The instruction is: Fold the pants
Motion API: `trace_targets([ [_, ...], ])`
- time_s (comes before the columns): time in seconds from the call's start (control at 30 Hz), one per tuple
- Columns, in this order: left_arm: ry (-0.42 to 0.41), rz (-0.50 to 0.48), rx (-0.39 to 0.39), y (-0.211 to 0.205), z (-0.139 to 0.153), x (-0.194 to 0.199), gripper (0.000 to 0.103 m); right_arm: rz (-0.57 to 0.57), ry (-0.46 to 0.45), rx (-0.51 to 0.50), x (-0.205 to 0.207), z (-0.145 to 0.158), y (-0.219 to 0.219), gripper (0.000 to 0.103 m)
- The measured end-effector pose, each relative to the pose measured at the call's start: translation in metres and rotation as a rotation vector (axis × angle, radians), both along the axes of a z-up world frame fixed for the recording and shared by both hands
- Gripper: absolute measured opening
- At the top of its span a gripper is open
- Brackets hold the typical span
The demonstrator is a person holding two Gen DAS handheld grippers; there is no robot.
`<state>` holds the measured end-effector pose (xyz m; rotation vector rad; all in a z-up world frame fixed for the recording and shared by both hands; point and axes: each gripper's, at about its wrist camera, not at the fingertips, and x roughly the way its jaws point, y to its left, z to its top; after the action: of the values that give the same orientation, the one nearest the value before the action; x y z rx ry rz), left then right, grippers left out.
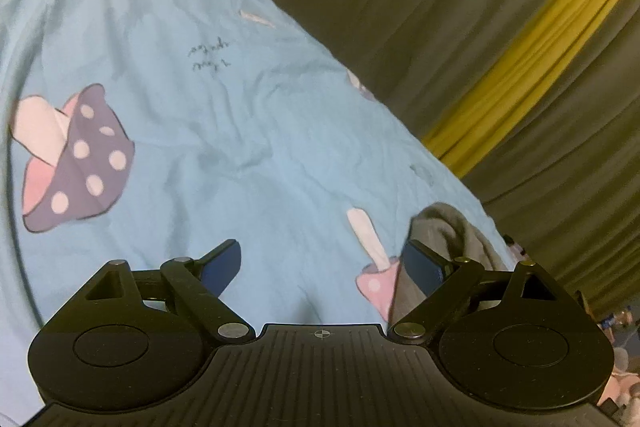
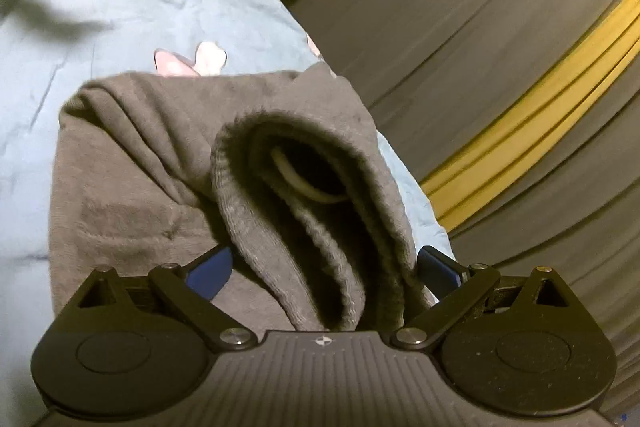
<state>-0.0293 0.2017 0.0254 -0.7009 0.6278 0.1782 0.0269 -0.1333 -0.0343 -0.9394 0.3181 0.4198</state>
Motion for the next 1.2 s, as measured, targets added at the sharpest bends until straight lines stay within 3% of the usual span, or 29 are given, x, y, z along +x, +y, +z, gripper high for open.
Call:
trace_targets([
  [0.13, -0.002, -0.008, 0.01, -0.004, 0.0, 0.0, 0.093, -0.06, -0.055, -0.037, 0.011, -0.007, 0.005, 0.099],
  [0.27, 0.009, -0.014, -0.019, -0.004, -0.003, 0.001, 0.093, -0.015, -0.068, -0.043, 0.021, -0.01, 0.013, 0.099],
  [0.33, 0.012, -0.019, -0.021, -0.005, -0.003, 0.0, 0.093, -0.03, -0.006, 0.017, 0.028, -0.001, 0.004, 0.072],
  [0.43, 0.009, -0.019, -0.017, -0.004, -0.002, -0.001, 0.095, -0.058, 0.127, 0.182, 0.041, 0.025, -0.015, 0.057],
  [0.47, 0.009, -0.018, -0.018, -0.004, -0.002, 0.0, 0.095, -0.067, 0.166, 0.227, 0.046, 0.032, -0.02, 0.056],
  [0.67, 0.016, -0.032, -0.028, -0.007, -0.004, 0.002, 0.095, -0.083, 0.341, 0.467, 0.069, 0.061, -0.05, 0.056],
  [0.8, 0.015, -0.033, -0.007, -0.007, -0.002, 0.001, 0.095, -0.098, 0.388, 0.545, 0.072, 0.069, -0.069, 0.056],
  [0.9, 0.027, -0.02, -0.027, -0.005, -0.005, 0.002, 0.095, -0.147, 0.418, 0.675, 0.083, 0.07, -0.083, 0.056],
  [1.0, 0.037, -0.021, -0.037, -0.006, -0.006, 0.004, 0.095, -0.199, 0.324, 0.6, 0.093, 0.062, -0.071, 0.078],
  [1.07, 0.039, -0.025, -0.031, -0.007, -0.005, 0.005, 0.095, -0.203, 0.331, 0.562, 0.102, 0.055, -0.062, 0.078],
  [1.1, 0.037, -0.027, -0.028, -0.007, -0.004, 0.005, 0.095, -0.216, 0.342, 0.545, 0.107, 0.052, -0.058, 0.072],
  [1.13, 0.034, -0.028, -0.024, -0.007, -0.003, 0.004, 0.095, -0.236, 0.361, 0.548, 0.114, 0.048, -0.055, 0.056],
  [1.2, 0.03, -0.029, -0.02, -0.006, -0.001, 0.004, 0.095, -0.278, 0.377, 0.567, 0.121, 0.047, -0.052, 0.046],
])
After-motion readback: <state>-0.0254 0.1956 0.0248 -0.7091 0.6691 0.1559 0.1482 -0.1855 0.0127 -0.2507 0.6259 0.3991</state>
